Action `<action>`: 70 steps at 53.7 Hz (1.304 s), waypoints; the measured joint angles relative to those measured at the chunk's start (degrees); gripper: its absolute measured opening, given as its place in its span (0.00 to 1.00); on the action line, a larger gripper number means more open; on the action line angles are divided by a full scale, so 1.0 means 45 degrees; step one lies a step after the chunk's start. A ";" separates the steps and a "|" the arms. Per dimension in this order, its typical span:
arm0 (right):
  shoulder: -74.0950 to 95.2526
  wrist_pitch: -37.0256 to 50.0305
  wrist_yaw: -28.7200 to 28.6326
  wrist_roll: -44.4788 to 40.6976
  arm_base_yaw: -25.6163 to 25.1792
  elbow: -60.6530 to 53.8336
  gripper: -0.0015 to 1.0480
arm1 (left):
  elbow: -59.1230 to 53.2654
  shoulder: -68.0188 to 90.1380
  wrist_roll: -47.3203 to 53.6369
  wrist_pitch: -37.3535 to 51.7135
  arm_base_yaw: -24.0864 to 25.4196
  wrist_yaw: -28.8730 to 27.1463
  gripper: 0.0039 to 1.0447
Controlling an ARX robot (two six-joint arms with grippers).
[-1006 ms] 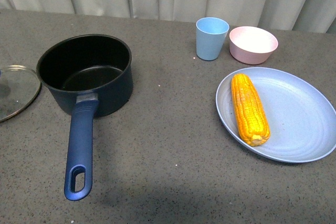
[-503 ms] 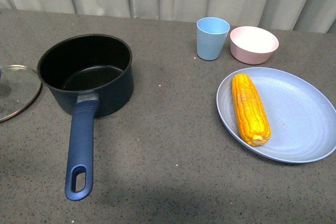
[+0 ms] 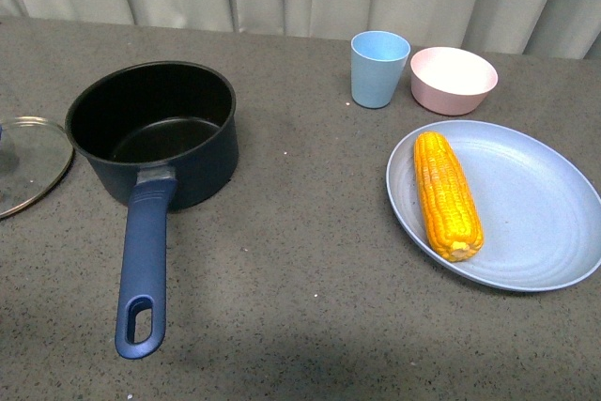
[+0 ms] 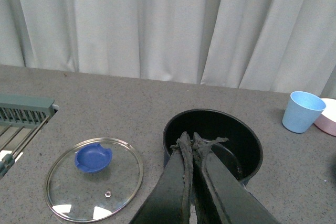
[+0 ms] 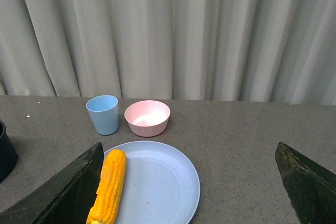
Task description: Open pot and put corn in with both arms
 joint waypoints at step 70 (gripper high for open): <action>0.0000 0.0000 -0.0005 0.0000 0.0000 0.0000 0.91 | -0.0010 -0.8417 0.0000 -0.8228 -0.0005 -0.0005 0.04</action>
